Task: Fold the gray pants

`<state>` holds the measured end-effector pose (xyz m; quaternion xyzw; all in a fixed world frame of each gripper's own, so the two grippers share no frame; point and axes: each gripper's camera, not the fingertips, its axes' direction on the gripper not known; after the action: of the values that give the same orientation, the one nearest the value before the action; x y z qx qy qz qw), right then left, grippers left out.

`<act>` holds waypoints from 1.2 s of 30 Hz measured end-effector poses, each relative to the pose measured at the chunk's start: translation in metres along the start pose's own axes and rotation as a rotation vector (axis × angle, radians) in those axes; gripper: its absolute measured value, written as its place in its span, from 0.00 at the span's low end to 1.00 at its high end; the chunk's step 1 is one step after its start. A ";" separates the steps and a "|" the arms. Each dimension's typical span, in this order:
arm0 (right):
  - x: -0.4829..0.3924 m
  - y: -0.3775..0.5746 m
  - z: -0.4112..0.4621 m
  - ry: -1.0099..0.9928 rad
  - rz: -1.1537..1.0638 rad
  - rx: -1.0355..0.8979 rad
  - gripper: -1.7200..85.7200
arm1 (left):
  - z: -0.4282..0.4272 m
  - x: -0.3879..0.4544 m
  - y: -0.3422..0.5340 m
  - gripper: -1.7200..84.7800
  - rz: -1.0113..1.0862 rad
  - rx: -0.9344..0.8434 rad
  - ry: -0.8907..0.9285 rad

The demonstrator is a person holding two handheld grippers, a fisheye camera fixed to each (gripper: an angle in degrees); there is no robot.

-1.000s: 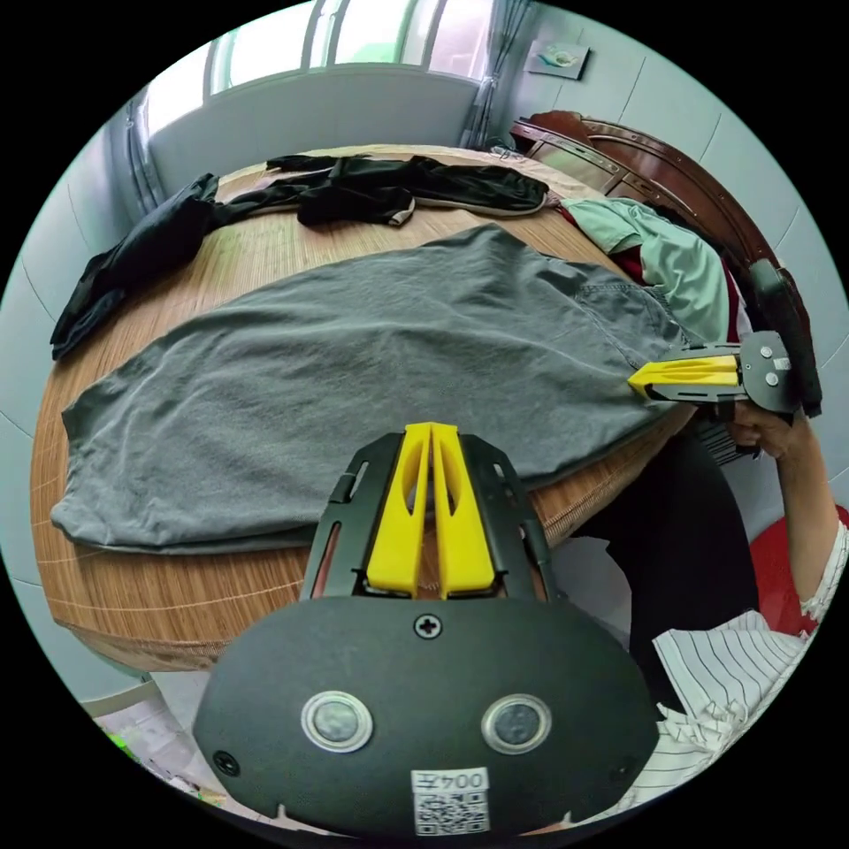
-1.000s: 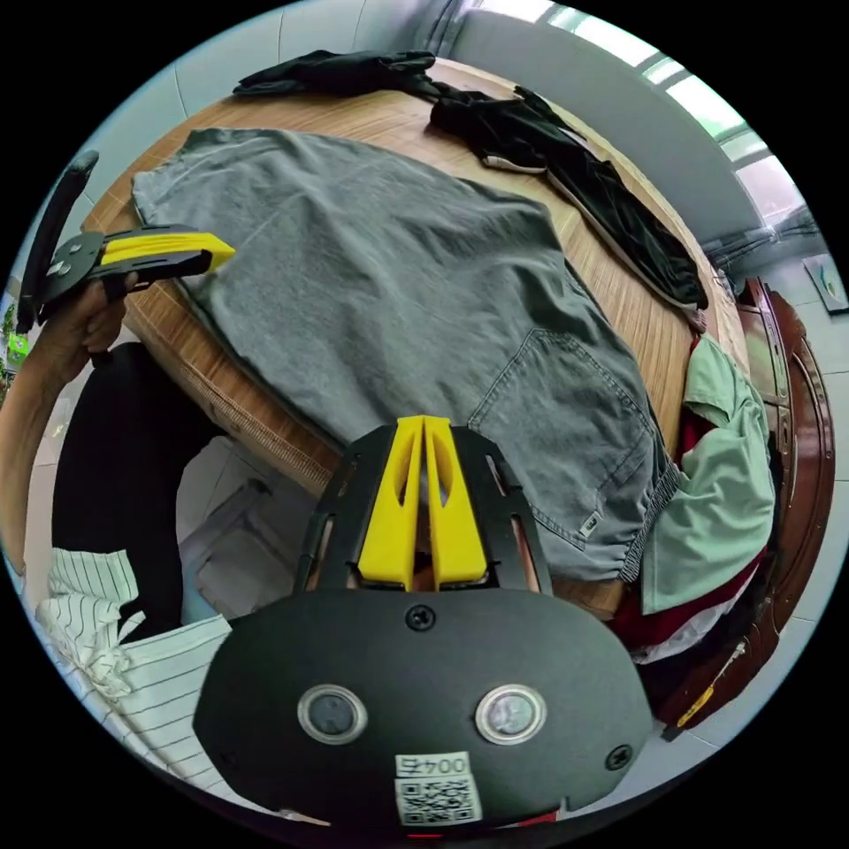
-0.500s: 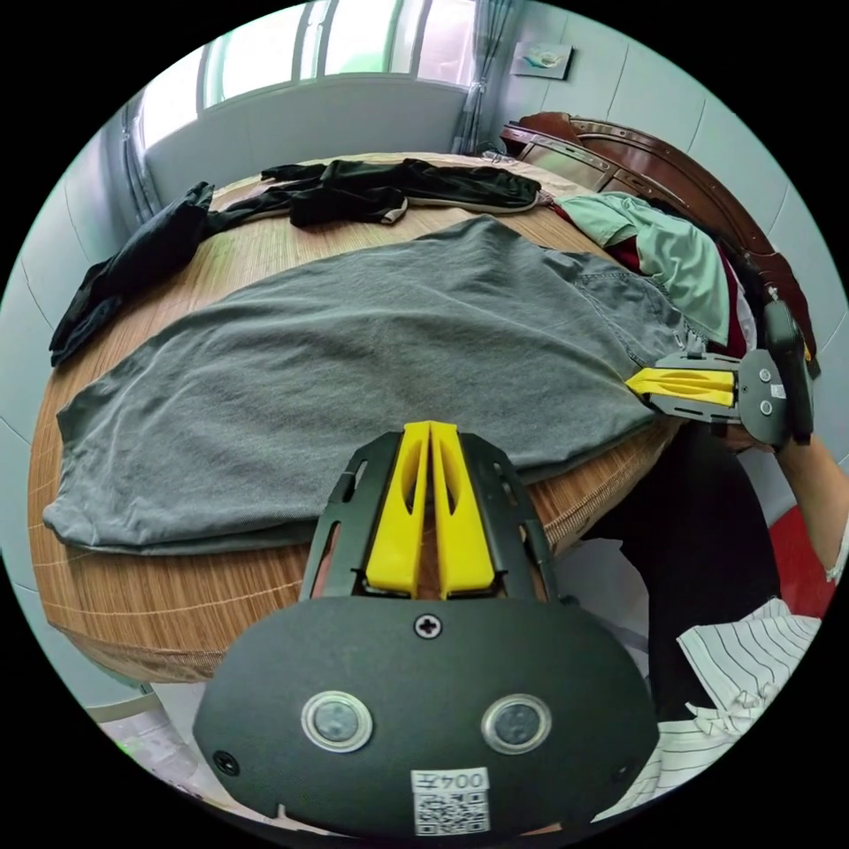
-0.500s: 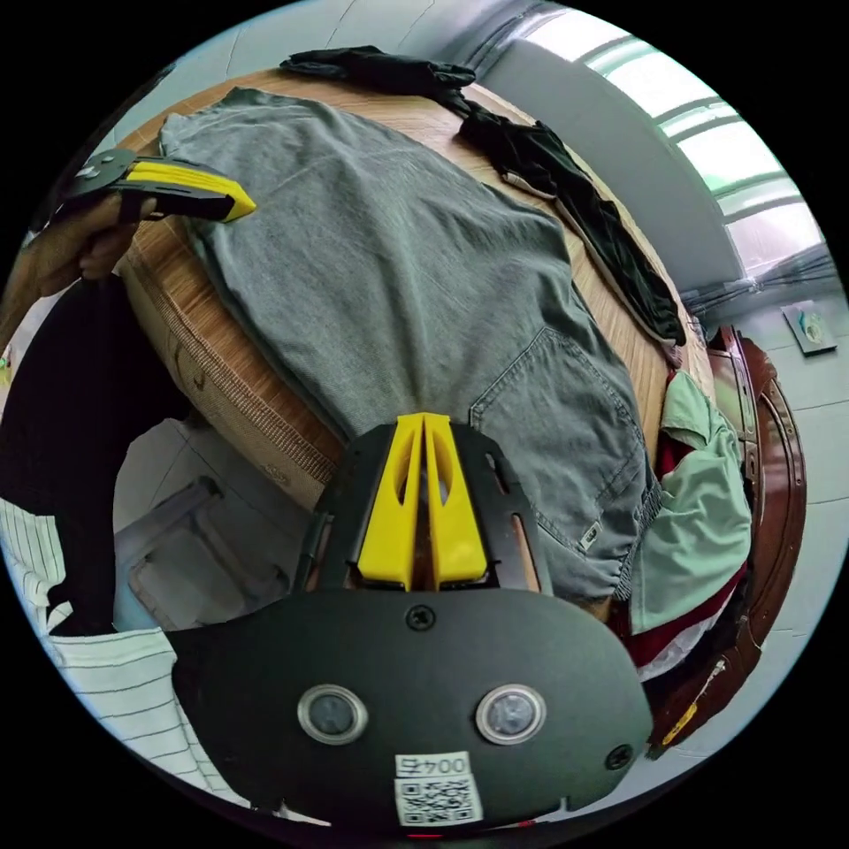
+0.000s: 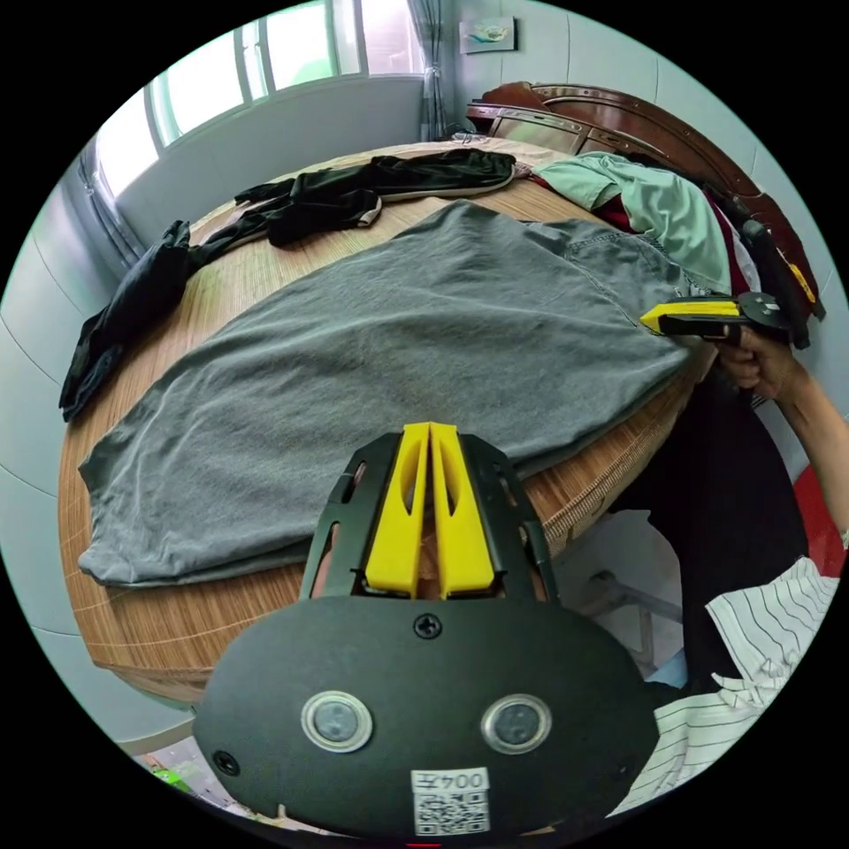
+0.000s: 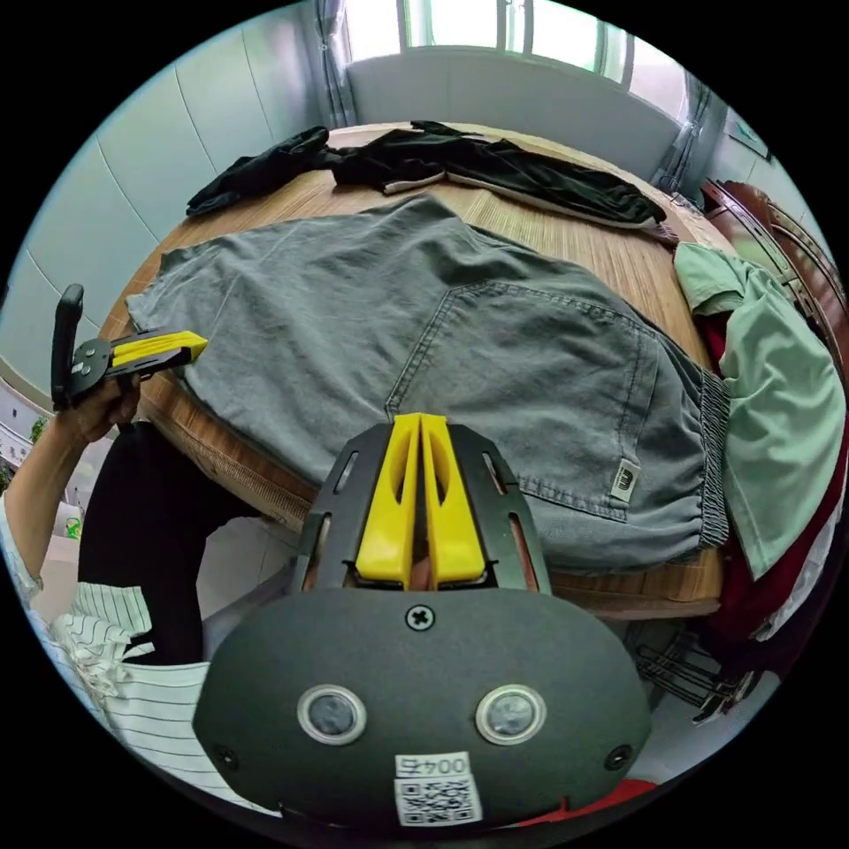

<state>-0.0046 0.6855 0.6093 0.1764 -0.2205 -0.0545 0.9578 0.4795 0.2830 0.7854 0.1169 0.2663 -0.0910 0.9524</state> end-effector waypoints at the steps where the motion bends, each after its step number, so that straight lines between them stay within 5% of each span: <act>1: 0.015 0.004 -0.013 0.007 0.037 0.055 0.02 | -0.005 -0.002 -0.003 0.02 -0.018 -0.007 -0.005; 6: 0.102 0.018 -0.045 -0.035 0.217 0.205 0.06 | -0.062 -0.001 -0.061 0.02 -0.116 0.224 0.143; 12: 0.180 -0.038 -0.035 -0.042 0.237 0.225 0.11 | -0.025 0.094 -0.186 0.02 0.035 0.247 0.180; 21: 0.247 -0.147 0.031 0.013 -0.036 -0.047 0.11 | 0.069 0.175 -0.232 0.02 0.066 0.068 0.155; 25: 0.252 -0.158 0.064 0.090 -0.171 -0.149 0.03 | 0.068 0.182 -0.238 0.02 0.072 0.056 0.147; 34: 0.314 -0.140 0.039 -0.137 0.143 0.103 0.07 | 0.052 0.191 -0.251 0.02 0.091 0.068 0.162; 36: 0.310 -0.122 0.024 -0.171 0.146 0.149 0.08 | 0.019 0.182 -0.256 0.02 0.084 0.190 0.145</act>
<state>0.2602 0.5080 0.7103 0.2253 -0.3170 0.0170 0.9211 0.5822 0.0131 0.6603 0.2238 0.3194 -0.0669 0.9184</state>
